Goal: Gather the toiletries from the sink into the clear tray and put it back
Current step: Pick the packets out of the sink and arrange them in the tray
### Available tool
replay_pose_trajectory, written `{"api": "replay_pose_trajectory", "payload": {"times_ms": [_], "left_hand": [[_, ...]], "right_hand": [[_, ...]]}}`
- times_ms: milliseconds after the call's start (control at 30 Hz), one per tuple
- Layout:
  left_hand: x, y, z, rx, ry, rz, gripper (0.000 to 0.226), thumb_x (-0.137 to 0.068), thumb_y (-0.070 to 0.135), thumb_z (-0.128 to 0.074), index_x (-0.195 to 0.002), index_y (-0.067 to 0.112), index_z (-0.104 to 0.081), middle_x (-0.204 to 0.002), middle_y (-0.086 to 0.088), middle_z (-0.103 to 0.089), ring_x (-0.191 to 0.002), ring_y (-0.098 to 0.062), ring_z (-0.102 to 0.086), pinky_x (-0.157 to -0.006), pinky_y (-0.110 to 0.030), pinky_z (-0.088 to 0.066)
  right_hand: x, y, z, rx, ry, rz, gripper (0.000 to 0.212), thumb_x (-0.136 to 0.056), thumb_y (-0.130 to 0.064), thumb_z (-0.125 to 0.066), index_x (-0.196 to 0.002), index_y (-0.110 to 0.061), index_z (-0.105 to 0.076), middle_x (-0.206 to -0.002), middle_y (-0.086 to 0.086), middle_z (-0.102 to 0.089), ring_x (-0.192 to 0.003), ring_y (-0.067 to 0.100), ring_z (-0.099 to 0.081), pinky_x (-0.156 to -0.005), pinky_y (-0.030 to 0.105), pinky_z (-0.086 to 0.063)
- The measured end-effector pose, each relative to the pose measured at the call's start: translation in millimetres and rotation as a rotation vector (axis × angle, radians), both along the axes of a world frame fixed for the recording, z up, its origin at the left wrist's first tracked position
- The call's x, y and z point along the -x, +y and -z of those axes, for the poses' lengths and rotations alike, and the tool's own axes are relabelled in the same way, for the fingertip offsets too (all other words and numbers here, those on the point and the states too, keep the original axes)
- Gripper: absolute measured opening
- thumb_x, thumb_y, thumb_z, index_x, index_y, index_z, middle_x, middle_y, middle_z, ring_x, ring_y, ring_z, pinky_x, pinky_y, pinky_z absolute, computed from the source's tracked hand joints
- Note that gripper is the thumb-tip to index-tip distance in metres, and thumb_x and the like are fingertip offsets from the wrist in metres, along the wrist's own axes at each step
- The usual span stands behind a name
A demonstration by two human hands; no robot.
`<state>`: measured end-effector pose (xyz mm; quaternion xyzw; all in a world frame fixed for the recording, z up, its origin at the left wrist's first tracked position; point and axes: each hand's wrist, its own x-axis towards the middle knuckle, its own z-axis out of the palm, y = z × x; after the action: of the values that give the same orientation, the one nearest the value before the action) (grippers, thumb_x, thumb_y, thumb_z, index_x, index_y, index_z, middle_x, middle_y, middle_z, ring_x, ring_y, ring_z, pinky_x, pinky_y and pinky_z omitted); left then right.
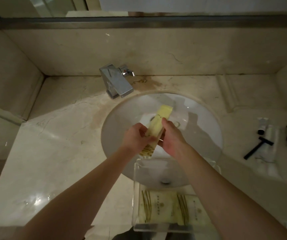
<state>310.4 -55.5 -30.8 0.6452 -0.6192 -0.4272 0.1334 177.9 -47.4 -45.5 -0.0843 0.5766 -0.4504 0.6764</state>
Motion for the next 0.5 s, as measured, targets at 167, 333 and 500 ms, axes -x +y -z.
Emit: {"api": "replay_pose_trajectory", "payload": {"times_ms": [167, 333, 500], "left_hand": [[-1.9, -2.3, -9.8, -0.101, 0.182, -0.133, 0.027, -0.076, 0.014, -0.074, -0.080, 0.021, -0.049, -0.092, -0.013, -0.065, -0.079, -0.028, -0.063, -0.068, -0.041, -0.055], [-2.5, 1.3, -20.4, -0.188, 0.254, -0.159, 0.028, -0.079, 0.012, -0.071, -0.088, 0.018, -0.045, -0.100, -0.014, -0.060, -0.083, -0.028, -0.060, -0.073, -0.044, -0.054], [2.1, 6.6, -33.6, -0.181, 0.240, -0.090, 0.040, -0.068, 0.017, -0.084, -0.079, 0.021, -0.046, -0.103, -0.017, -0.068, -0.091, -0.033, -0.068, -0.081, -0.051, -0.057]], "right_hand": [[15.1, 17.8, -12.5, 0.067, -0.018, 0.055, 0.018, -0.100, -0.022, -0.045, -0.111, -0.011, -0.054, -0.111, 0.013, -0.065, -0.097, 0.027, -0.063, -0.075, 0.043, -0.054], [22.5, 27.2, -18.2, 0.115, 0.093, 0.071, 0.018, -0.094, -0.009, -0.054, -0.111, -0.004, -0.053, -0.119, 0.018, -0.064, -0.107, 0.030, -0.063, -0.084, 0.046, -0.055], [26.5, 33.0, -32.0, 0.139, 0.251, 0.107, 0.017, -0.088, -0.011, -0.065, -0.094, -0.006, -0.050, -0.106, 0.017, -0.067, -0.098, 0.028, -0.066, -0.075, 0.037, -0.057]]}}
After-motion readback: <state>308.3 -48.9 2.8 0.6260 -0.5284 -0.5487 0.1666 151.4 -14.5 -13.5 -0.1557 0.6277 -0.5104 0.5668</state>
